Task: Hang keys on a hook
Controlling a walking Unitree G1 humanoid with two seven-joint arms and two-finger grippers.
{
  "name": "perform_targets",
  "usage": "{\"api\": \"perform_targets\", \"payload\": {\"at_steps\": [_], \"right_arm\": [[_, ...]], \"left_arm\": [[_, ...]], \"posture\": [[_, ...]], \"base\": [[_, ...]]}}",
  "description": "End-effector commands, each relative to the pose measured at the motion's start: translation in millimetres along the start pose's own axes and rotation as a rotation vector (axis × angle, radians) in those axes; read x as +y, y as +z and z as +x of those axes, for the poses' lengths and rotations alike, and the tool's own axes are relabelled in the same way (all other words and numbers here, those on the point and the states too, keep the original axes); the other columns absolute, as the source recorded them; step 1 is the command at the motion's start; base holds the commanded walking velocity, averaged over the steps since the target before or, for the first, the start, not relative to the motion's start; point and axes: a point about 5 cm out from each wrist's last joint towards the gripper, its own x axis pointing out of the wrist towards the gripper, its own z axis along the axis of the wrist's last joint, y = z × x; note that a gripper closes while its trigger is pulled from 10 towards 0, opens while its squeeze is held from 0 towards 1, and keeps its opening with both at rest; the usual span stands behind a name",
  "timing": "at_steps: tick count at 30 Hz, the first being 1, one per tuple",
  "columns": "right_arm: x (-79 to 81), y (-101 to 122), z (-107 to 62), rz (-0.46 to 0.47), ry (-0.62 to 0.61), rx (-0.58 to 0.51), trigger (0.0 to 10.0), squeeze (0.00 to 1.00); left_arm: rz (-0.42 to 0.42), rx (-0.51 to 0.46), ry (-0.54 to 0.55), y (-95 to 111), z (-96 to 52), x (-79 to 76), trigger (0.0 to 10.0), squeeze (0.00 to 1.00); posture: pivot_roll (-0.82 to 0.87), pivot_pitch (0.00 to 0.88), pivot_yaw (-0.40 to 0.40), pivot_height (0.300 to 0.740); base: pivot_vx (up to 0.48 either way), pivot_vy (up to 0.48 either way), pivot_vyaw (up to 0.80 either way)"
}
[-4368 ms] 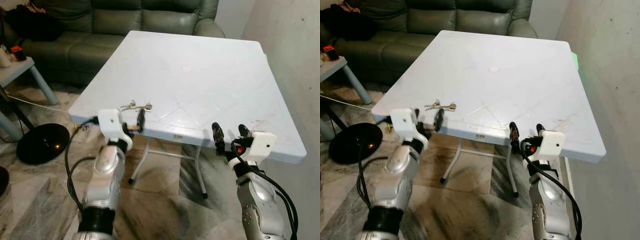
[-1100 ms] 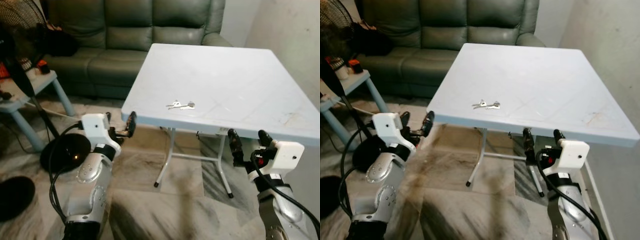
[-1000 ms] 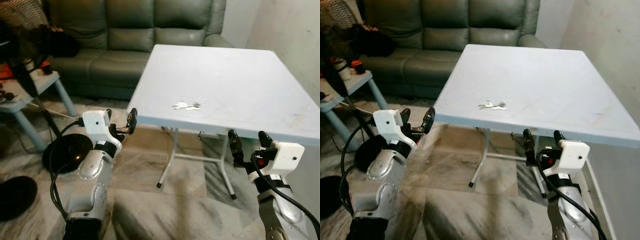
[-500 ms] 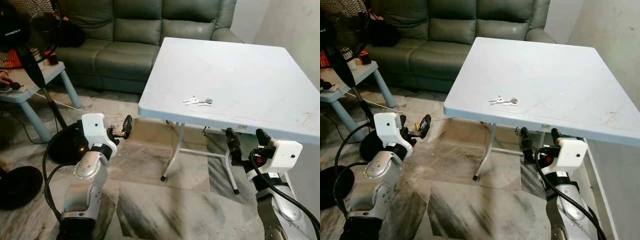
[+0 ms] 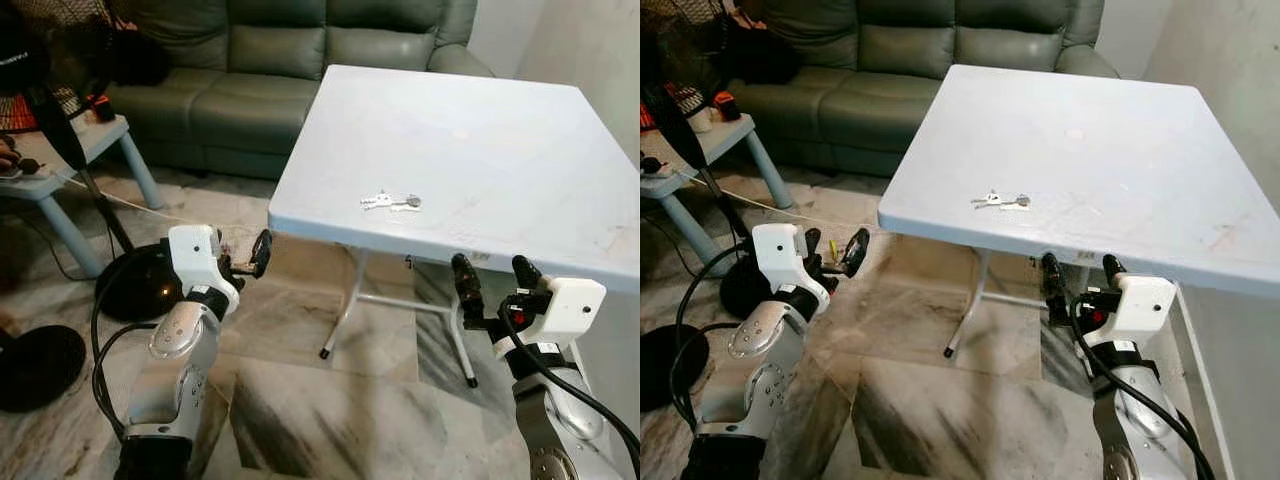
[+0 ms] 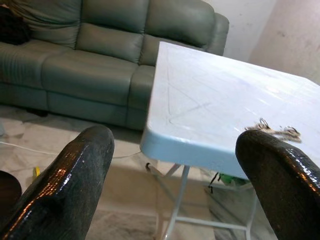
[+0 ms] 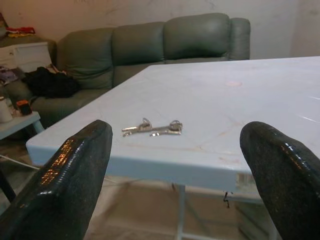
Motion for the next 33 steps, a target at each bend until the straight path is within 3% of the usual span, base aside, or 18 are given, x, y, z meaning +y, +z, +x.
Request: {"api": "perform_targets", "payload": {"at_steps": [1,29,33], "right_arm": [[-0.9,4.4,0.7,-0.001,-0.003,-0.014,10.0,0.00],[-0.5,3.6,2.7,-0.007,0.019,-0.009,10.0,0.00],[0.5,4.1,3.9,-0.013,0.040,-0.007,10.0,0.00]], "left_arm": [[-0.001,-0.015,-0.002,4.4,-0.3,0.5,10.0,0.00],[-0.006,-0.024,-0.017,4.2,1.3,-4.4,10.0,0.00],[0.028,-0.053,0.014,5.5,1.1,-5.2,10.0,0.00]], "posture": [[0.09,0.074,-0.010,0.740],[0.09,0.046,-0.022,0.740],[0.09,0.046,-0.022,0.740]], "base": [[0.431,0.000,0.00],[0.429,0.000,0.00],[0.000,0.000,0.00]]}}
